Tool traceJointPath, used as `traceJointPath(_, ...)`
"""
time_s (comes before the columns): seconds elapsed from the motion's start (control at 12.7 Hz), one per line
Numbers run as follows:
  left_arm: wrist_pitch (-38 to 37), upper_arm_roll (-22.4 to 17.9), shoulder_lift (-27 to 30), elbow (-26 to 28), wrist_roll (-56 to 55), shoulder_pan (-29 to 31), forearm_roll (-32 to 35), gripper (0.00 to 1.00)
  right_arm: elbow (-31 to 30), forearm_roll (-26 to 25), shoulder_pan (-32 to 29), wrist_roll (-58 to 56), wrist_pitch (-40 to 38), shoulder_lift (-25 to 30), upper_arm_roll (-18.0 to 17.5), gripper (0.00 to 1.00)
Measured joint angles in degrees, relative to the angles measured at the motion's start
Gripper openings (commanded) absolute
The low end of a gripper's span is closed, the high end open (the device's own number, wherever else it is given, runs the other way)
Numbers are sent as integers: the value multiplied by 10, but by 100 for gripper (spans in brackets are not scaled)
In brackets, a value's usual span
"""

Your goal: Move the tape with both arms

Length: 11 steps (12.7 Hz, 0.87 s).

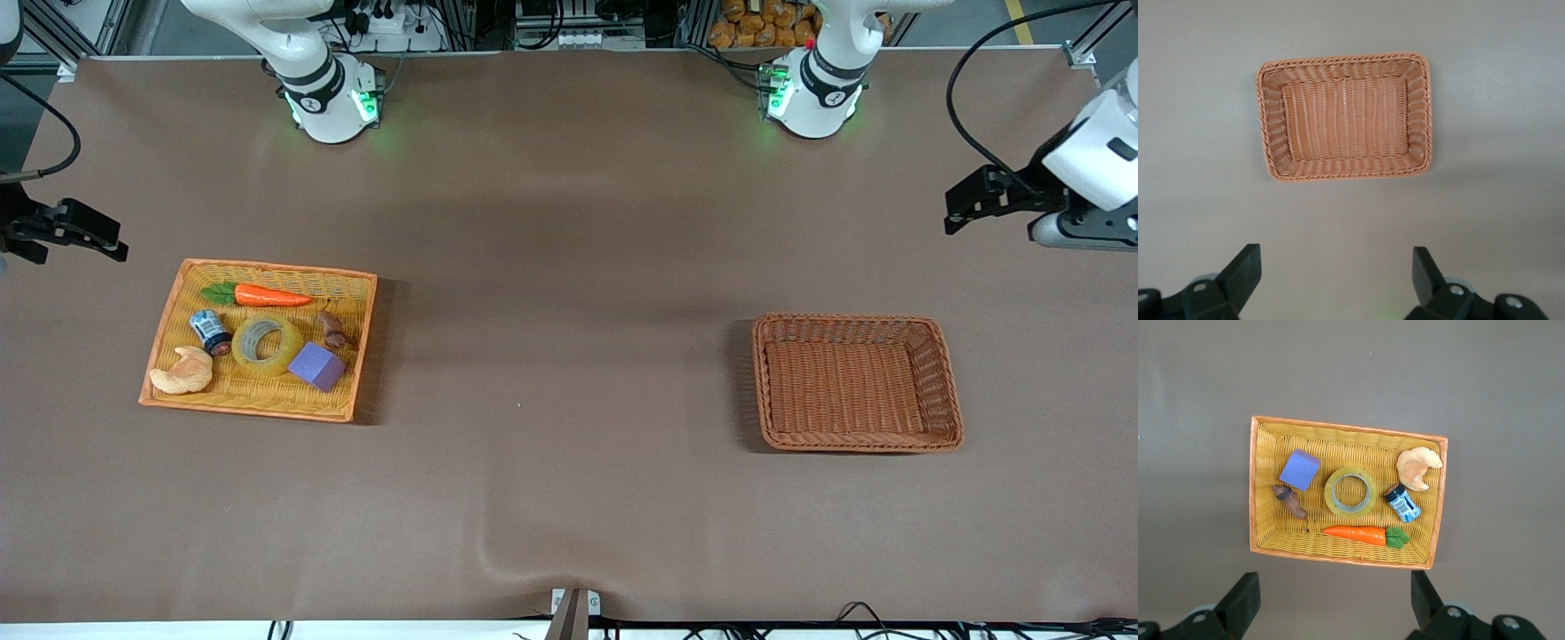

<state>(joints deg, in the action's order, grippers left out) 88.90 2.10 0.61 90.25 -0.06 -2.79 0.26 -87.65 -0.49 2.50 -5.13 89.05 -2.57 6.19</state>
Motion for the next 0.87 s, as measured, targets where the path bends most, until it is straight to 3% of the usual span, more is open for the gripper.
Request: traceJointPath(0.87, 0, 4, 1, -22, 0, -1, -3, 100, 0, 0, 1, 0, 1, -2, -1, 100)
